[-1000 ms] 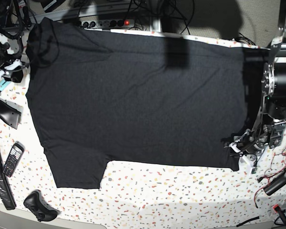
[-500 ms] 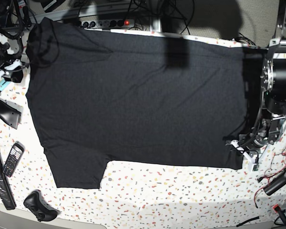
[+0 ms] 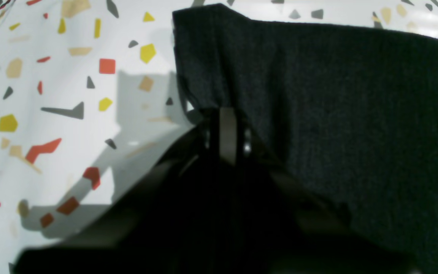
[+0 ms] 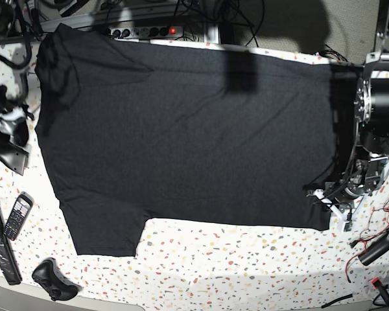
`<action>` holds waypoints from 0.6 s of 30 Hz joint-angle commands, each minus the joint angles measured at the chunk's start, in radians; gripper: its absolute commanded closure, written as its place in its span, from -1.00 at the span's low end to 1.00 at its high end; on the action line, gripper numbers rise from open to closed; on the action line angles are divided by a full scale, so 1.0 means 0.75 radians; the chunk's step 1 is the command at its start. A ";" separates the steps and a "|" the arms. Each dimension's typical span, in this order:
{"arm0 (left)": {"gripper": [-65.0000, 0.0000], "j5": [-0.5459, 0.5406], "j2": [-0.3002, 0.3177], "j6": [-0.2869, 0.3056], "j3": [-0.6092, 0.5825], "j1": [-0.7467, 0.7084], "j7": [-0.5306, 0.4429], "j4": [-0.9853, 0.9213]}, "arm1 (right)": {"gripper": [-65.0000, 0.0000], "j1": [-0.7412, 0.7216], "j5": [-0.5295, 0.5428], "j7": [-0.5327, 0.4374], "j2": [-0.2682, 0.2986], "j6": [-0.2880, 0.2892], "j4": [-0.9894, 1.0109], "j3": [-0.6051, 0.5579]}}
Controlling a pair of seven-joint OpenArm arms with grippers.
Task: Fold the T-shirt properly
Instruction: 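Move the left gripper along the shirt side and grasp the hem corner, then move the right gripper to the other hem corner and grasp it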
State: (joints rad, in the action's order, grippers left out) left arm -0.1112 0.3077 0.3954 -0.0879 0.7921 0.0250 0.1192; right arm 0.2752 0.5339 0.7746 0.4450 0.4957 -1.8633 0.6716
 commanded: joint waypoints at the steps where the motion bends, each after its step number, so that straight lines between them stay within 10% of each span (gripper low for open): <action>1: 1.00 0.012 0.008 -0.003 0.001 0.026 0.015 0.008 | 0.02 -0.040 -0.030 -0.045 0.046 0.005 0.008 -0.038; 18: 1.00 0.008 0.007 -0.004 0.002 0.019 0.046 0.008 | 0.02 -1.137 -0.149 0.082 0.223 -0.101 1.114 -0.728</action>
State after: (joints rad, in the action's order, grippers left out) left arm -0.1173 0.3077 0.3954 -0.0860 0.7879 0.0288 0.1211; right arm -0.5461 0.4175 0.8566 0.5938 0.4145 -1.0035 0.1177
